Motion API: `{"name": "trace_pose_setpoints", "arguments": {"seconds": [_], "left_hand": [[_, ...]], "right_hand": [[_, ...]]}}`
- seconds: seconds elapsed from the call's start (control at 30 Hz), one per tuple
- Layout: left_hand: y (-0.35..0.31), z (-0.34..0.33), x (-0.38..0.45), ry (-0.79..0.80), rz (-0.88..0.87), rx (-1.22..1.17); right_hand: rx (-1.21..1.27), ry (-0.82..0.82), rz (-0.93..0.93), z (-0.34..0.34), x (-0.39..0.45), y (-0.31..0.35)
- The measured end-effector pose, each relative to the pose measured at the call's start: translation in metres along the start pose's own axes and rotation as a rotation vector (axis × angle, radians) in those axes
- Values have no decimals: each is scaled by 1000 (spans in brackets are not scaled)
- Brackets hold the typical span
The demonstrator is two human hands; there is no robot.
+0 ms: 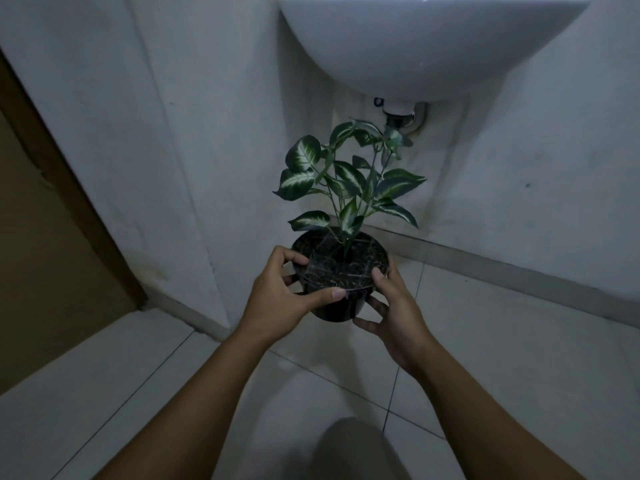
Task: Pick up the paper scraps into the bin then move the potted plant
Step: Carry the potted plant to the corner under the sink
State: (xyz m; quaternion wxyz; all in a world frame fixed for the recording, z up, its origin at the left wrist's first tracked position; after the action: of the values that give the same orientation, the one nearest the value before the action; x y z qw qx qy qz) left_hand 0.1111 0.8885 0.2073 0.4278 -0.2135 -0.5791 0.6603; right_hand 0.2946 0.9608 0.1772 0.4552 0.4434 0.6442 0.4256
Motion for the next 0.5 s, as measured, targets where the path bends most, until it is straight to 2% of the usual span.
{"name": "trace_pose_setpoints", "arguments": {"seconds": [0.2,0.5], "left_hand": [[51,-43,71,5,84,-79],[139,-117,180,2,123,-187]], "right_hand": [[-49,-26,-30,8,81,-22],[-110,-64,-40,8,229,-65]]}}
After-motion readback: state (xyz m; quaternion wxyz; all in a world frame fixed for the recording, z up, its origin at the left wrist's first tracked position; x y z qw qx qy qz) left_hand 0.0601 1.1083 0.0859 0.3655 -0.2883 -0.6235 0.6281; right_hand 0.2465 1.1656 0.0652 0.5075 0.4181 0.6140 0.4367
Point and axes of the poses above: each hand's wrist, its own x-axis towards the middle knuckle, its own z-axis out of the back of the hand, y = z × x, the point moved 1 cm from there along x, towards the middle knuckle, and after that the axes turned 11 degrees about -y, right-handed, at the moved point
